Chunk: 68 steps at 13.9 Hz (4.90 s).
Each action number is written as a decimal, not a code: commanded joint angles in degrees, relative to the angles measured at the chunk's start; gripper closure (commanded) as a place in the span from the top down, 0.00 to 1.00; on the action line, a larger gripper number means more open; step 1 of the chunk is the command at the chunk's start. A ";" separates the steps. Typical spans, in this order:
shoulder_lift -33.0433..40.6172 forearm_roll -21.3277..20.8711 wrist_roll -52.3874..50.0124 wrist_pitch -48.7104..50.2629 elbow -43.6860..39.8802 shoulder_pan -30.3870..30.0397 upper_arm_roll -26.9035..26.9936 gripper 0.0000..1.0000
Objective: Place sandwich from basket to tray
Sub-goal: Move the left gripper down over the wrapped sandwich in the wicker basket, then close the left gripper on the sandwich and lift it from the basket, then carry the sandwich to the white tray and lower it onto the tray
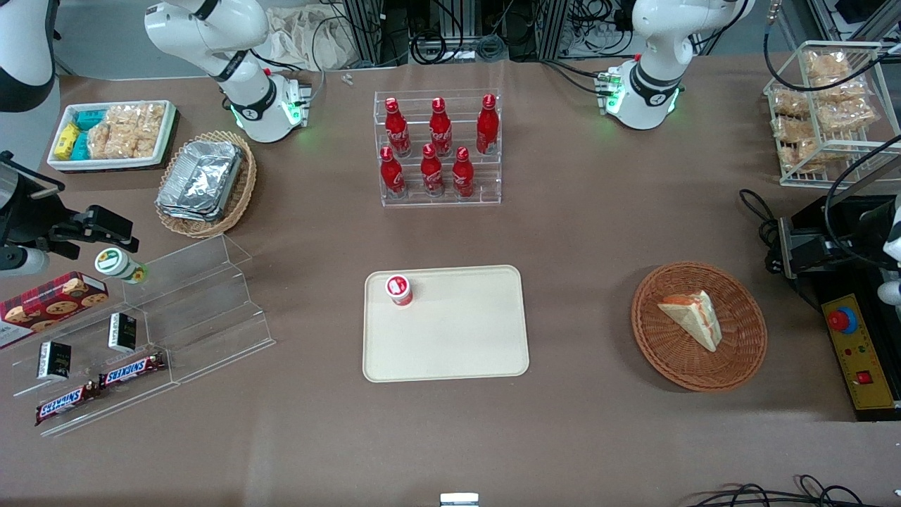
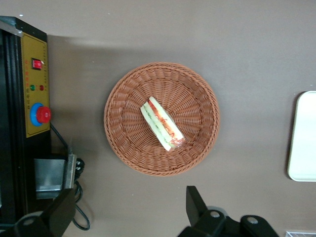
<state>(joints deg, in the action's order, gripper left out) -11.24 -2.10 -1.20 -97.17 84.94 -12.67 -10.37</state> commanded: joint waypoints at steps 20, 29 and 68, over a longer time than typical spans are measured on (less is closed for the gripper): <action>-10.99 -0.27 -21.27 -23.13 18.51 3.09 -0.53 1.00; -15.13 -0.80 -30.79 -29.74 21.76 3.27 -0.53 0.92; -31.29 -10.47 -37.74 -19.98 -6.10 26.21 -16.53 0.00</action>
<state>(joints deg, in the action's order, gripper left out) -40.12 -11.62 -38.83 -115.82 80.25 12.58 -27.04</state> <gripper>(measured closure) 0.846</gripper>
